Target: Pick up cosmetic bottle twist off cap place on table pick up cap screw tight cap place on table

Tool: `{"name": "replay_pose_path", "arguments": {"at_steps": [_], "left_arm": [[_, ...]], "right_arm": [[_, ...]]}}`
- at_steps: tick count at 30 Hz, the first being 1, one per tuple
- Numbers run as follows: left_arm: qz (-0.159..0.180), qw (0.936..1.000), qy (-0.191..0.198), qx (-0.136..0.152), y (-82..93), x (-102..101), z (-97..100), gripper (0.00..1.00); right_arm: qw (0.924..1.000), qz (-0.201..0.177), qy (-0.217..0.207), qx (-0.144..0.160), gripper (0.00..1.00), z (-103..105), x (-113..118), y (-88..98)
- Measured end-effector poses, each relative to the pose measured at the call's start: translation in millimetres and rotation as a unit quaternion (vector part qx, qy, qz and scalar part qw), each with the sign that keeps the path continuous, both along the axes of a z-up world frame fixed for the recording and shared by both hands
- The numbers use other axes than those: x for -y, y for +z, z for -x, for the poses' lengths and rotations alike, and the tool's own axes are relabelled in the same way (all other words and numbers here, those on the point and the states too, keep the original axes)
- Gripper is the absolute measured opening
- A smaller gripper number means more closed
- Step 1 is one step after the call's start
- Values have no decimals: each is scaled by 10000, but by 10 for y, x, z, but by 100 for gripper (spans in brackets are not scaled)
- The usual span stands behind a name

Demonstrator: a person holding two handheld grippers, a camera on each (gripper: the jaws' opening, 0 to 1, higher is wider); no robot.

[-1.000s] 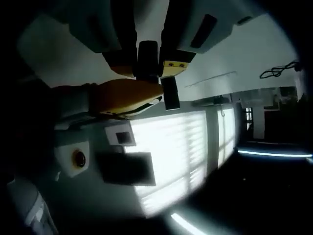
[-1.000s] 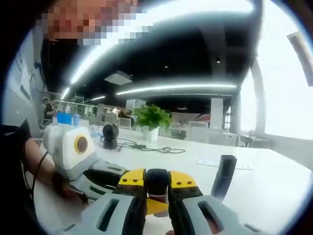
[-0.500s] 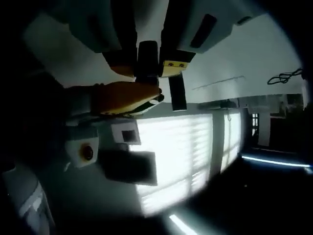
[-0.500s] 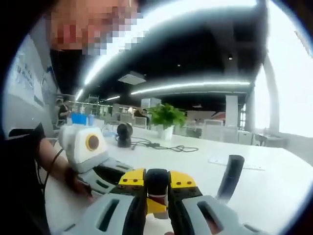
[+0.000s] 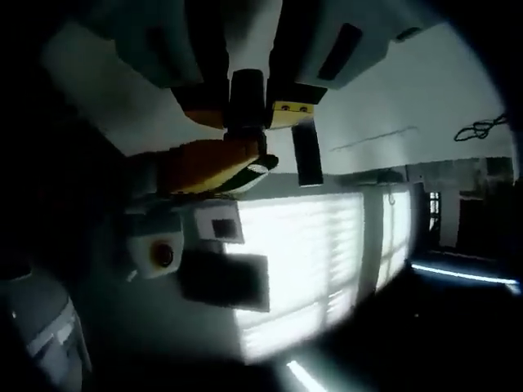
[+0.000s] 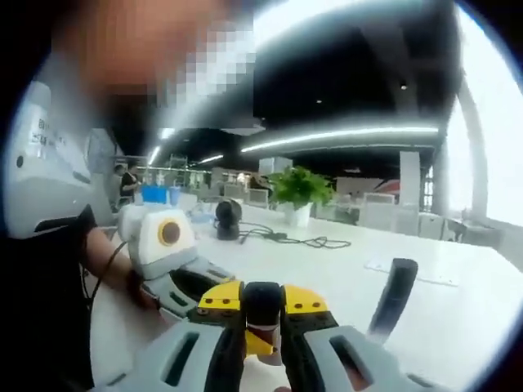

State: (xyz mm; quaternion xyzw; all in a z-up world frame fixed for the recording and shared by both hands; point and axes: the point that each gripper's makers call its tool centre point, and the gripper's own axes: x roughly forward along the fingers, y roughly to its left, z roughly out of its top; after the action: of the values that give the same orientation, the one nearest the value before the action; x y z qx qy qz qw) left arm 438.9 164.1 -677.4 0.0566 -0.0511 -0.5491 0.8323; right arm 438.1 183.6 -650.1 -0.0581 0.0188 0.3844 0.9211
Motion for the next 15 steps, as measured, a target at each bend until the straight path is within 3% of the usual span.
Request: {"name": "replay_pose_path", "arguments": {"at_steps": [1, 2, 4, 5, 6, 9, 15], "left_arm": [[-96, 9998, 36, 165, 41, 6, -12, 7], [10, 9999, 91, 62, 83, 10, -17, 7], [231, 9994, 18, -246, 154, 22, -5, 7], [464, 9971, -116, -589, 219, 30, 11, 7], [441, 9969, -117, -634, 232, 29, -2, 7], [301, 9981, -87, -530, 261, 45, -12, 7], [368, 9982, -125, -452, 370, 24, 4, 7]], "right_arm": [[10000, -23, 11, 26, 10, 0, -5, 34], [10000, -46, 14, 80, 10, -12, 1, 85], [9998, -169, 61, 53, 10, -19, 7, 158], [9993, -348, 157, -1, 10, -12, -2, 232], [9994, -317, 171, -3, 10, -25, 13, 261], [9995, -162, 283, 38, 10, -21, -4, 284], [9979, -354, 533, -36, 10, -10, -26, 392]]}}
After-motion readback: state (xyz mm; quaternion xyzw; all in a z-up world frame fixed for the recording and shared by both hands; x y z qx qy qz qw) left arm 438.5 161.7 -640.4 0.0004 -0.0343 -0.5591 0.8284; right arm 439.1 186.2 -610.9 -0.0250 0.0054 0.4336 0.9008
